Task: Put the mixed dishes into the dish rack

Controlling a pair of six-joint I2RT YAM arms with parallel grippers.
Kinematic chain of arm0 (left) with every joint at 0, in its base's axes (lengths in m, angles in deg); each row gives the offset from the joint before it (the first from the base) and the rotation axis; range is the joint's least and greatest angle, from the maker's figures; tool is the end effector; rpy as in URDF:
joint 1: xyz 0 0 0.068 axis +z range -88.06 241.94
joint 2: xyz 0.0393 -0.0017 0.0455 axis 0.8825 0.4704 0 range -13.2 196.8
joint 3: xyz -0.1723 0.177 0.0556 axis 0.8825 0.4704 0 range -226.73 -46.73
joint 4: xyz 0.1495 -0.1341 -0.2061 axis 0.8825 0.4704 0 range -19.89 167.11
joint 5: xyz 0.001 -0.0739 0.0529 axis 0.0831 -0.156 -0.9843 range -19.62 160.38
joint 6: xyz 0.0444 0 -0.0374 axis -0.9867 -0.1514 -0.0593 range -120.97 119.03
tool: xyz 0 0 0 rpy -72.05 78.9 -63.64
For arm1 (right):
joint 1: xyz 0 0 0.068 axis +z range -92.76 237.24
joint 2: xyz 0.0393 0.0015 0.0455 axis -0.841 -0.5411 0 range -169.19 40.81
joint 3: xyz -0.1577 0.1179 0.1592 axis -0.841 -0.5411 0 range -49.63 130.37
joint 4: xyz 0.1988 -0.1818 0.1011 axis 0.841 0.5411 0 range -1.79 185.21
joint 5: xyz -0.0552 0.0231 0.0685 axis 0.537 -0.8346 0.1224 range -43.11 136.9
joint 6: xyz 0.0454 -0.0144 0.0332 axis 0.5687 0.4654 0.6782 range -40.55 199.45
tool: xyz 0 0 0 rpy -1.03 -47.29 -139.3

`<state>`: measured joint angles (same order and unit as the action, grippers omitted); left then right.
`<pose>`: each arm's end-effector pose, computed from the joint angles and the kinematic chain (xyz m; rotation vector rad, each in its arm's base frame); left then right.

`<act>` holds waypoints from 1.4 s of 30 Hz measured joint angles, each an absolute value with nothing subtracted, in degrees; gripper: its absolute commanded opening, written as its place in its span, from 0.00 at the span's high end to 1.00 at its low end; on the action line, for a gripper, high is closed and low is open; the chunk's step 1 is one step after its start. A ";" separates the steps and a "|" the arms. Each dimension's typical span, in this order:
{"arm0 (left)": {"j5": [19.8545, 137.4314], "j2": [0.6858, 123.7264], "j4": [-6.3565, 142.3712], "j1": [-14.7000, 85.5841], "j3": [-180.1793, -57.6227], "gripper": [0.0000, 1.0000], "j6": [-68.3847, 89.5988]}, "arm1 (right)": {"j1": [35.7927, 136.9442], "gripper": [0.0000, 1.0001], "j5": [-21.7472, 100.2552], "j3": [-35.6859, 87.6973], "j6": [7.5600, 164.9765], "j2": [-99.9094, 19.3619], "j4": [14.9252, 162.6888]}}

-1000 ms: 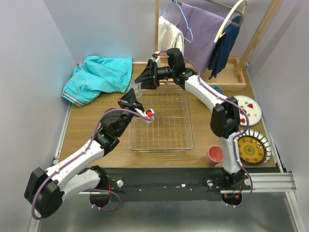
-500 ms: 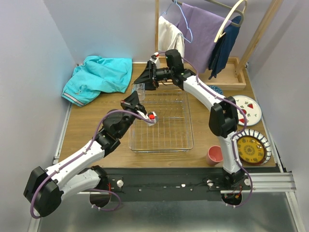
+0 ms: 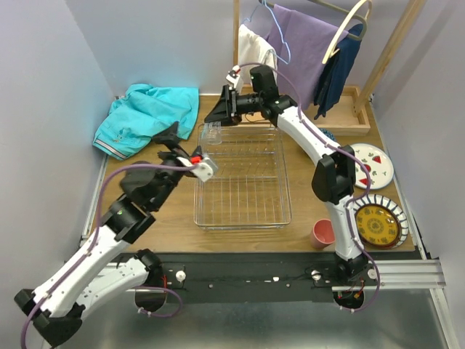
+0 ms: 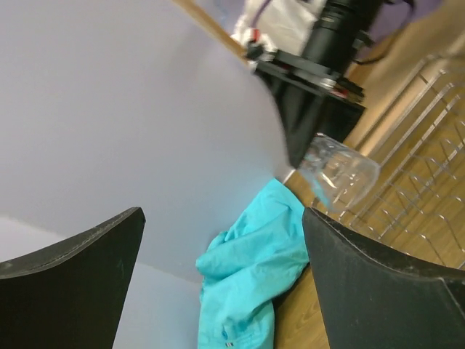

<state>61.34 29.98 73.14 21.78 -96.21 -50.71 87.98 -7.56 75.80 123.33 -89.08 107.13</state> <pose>0.1738 -0.1380 0.3763 0.9802 1.1613 0.2531 0.4496 0.3066 0.3002 -0.4711 2.1952 1.7176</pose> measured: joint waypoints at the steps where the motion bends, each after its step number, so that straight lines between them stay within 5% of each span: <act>1: 60.40 28.73 74.54 21.78 -97.49 0.01 -49.16 | 87.90 0.66 -7.06 76.72 121.67 -89.38 108.13; 14: 52.89 23.47 78.21 33.21 -91.31 0.01 -42.47 | 88.01 0.68 17.05 59.80 88.86 -87.02 98.74; 42: 52.38 18.63 79.24 37.23 -85.91 0.01 -36.28 | 96.51 0.72 32.02 45.59 70.35 -84.23 69.93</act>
<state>52.38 18.63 79.24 37.23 -85.91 -36.28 96.51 32.02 45.59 70.35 -84.23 69.93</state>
